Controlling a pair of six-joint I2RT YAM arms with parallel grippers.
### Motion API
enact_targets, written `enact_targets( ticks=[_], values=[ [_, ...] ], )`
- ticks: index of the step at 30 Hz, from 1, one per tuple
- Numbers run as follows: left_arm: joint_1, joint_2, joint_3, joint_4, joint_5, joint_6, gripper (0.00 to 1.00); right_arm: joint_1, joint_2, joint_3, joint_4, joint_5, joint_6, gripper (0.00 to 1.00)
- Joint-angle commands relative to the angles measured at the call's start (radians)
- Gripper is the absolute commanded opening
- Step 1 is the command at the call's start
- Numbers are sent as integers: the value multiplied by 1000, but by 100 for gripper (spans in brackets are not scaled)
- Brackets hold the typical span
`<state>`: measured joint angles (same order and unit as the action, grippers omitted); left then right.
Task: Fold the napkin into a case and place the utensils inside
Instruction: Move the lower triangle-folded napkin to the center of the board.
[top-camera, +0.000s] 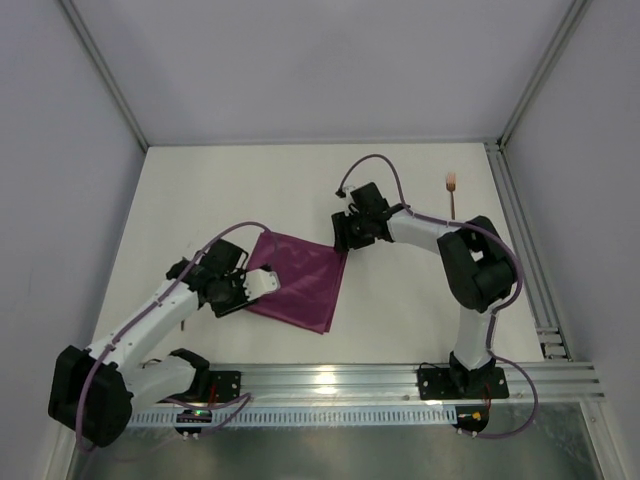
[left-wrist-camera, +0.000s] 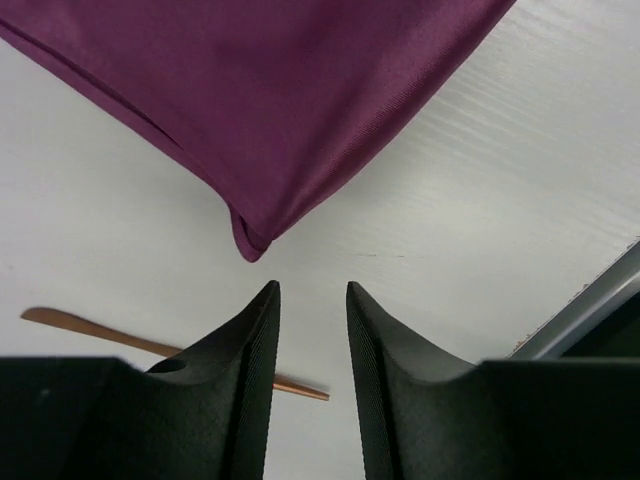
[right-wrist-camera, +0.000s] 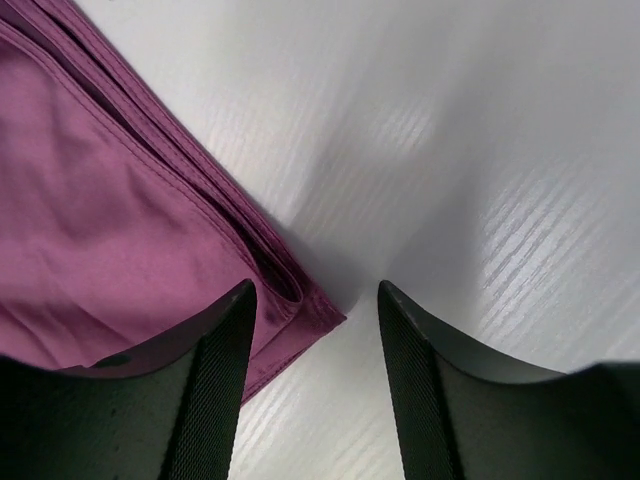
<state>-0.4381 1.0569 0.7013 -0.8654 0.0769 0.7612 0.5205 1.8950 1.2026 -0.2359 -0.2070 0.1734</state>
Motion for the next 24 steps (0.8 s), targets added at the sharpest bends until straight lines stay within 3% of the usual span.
enact_targets(
  ticks=[1, 4, 13, 18, 24],
  values=[
    [6, 57, -34, 63, -8, -112, 34, 1, 24, 46, -28, -31, -60, 55],
    [6, 109, -39, 127, -15, -149, 33, 1, 23, 28, -26, -48, -46, 40],
    [6, 296, -68, 448, -222, -183, 29, 1, -163, -230, 99, -66, 38, 24],
    [13, 406, -16, 580, -252, -177, 29, 15, -266, -405, 197, -91, 139, 20],
    [16, 497, 89, 629, -194, -171, 38, 128, -413, -583, 228, -65, 279, 19]
  ],
)
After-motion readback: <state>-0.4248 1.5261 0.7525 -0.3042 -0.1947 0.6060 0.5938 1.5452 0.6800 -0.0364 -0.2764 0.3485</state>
